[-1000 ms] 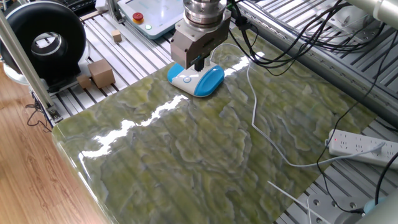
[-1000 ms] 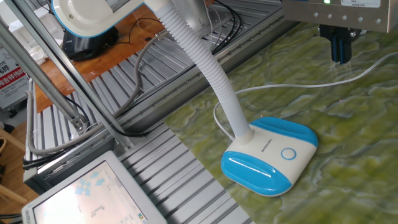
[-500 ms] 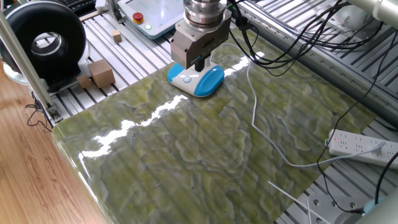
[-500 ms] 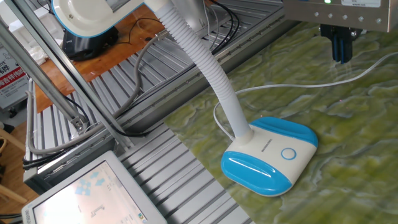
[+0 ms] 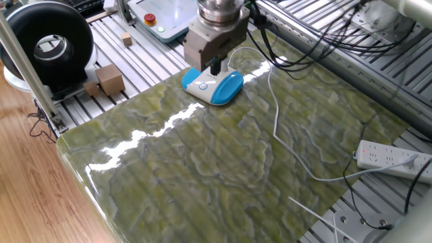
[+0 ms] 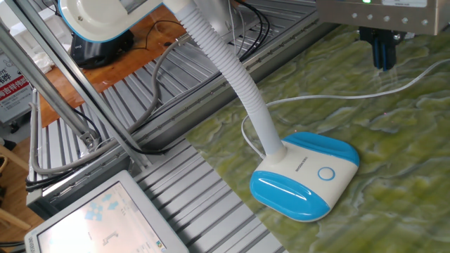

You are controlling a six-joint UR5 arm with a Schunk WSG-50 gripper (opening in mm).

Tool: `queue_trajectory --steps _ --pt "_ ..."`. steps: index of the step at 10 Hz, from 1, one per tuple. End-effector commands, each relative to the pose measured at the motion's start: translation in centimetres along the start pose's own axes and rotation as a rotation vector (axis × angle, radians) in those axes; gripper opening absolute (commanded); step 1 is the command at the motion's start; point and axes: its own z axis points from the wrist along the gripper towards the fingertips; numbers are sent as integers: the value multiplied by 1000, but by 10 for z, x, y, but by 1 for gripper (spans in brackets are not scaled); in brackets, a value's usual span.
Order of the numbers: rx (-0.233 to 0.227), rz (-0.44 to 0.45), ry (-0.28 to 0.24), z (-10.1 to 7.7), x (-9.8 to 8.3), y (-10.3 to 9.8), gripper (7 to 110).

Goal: Turn on the desk lamp by pressing the button

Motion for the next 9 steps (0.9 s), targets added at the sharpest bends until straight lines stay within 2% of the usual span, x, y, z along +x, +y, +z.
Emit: queue_trajectory --steps 1,4,6,8,9 --pt "-13 -9 17 -14 -32 3 7" --pt "-19 -25 11 -19 -64 9 7" --pt "-47 -41 -14 -12 -76 12 7" --pt "17 -43 -13 -7 -74 4 7" --pt "34 -48 -17 -2 -76 0 7"
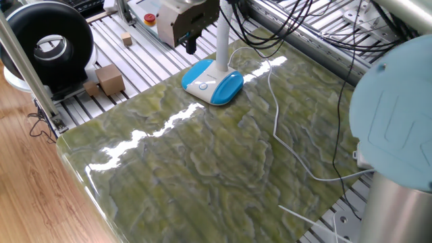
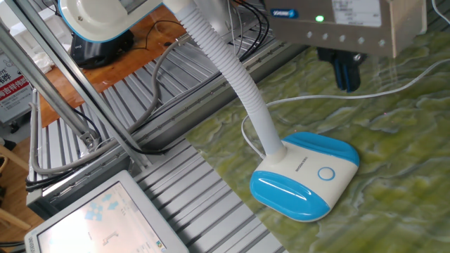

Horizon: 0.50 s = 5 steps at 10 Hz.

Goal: Turn on the desk lamp by pressing the button

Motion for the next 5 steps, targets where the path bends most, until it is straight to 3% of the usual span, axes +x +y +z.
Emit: queue_trajectory --steps 1,5 --pt "37 -11 -18 12 -11 -8 7" --pt "100 -25 -25 40 -10 -18 7"
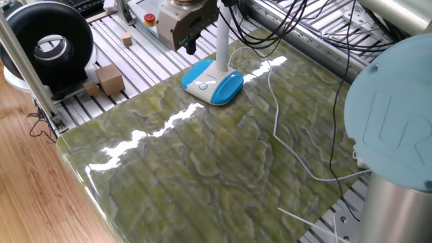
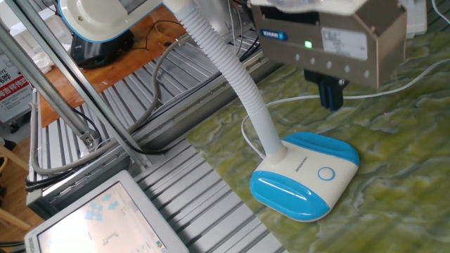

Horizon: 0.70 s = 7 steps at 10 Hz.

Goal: Turn on the desk lamp by pressing the button

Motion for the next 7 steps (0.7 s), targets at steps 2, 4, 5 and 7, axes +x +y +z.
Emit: queue_trajectory --steps 2,4,5,7 --pt "62 -10 -6 25 7 -3 7" --pt "88 -12 -24 36 12 -2 7" --pt "85 -12 -34 43 15 1 7" --pt "85 -16 -44 51 20 2 7"
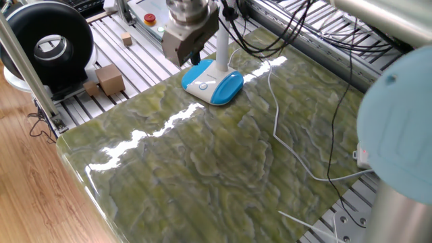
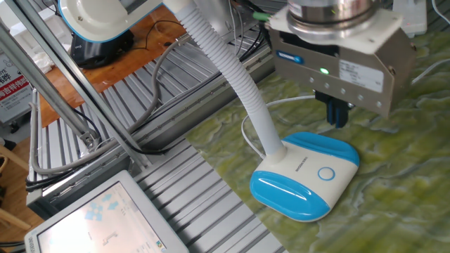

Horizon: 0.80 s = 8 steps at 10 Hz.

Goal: Turn on the desk lamp by pressing the button

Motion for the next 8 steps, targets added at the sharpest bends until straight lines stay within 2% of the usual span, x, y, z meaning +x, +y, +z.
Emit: queue_trajectory --steps 1,5,8 --pt "-11 0 -18 10 5 7 7" --pt "-35 -16 -24 11 5 13 7" --pt "-26 -18 -37 18 7 10 7"
